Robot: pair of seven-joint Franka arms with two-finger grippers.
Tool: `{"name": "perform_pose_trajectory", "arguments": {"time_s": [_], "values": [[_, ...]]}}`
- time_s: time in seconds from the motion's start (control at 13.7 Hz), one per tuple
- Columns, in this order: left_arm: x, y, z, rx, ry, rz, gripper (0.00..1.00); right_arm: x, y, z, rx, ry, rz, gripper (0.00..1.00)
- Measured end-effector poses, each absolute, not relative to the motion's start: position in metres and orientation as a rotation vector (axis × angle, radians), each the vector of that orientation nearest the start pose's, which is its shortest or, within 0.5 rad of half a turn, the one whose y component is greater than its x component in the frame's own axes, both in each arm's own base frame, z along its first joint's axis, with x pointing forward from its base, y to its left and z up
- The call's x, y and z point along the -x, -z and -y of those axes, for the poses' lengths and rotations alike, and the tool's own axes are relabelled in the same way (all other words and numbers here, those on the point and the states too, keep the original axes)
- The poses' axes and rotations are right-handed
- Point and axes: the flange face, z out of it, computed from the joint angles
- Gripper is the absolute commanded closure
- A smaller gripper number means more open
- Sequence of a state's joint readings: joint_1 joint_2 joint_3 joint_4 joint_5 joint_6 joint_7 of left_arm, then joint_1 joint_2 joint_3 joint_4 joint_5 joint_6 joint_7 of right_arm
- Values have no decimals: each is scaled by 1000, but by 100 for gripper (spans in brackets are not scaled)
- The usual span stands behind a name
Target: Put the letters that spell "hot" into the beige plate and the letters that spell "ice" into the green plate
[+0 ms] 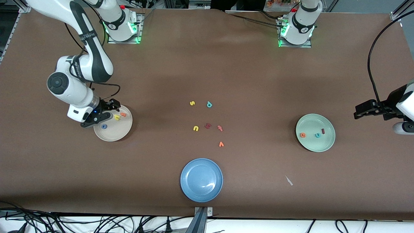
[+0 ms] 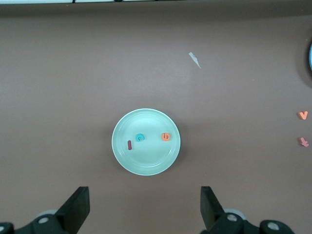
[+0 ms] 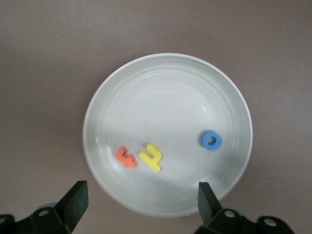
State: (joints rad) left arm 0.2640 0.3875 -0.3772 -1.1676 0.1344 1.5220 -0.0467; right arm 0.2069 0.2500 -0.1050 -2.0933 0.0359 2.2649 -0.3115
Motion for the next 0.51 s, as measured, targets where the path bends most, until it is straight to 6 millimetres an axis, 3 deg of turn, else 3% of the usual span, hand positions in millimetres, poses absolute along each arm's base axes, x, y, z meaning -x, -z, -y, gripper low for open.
{"name": "perform_pose_trajectory", "arguments": {"time_s": [0.22,0.37,0.51], "values": [[-658,-586,27,3118,-17,-87,0,-575,-402,-66,3075,-274,440,0],[-656,-587,32,3113,-22,-87,0,-579,-468,-72,3084,-267,375,0],[-654,-587,31,3125,-33,-94,0,-577,-512,-78,3087,-221,365,0]]}}
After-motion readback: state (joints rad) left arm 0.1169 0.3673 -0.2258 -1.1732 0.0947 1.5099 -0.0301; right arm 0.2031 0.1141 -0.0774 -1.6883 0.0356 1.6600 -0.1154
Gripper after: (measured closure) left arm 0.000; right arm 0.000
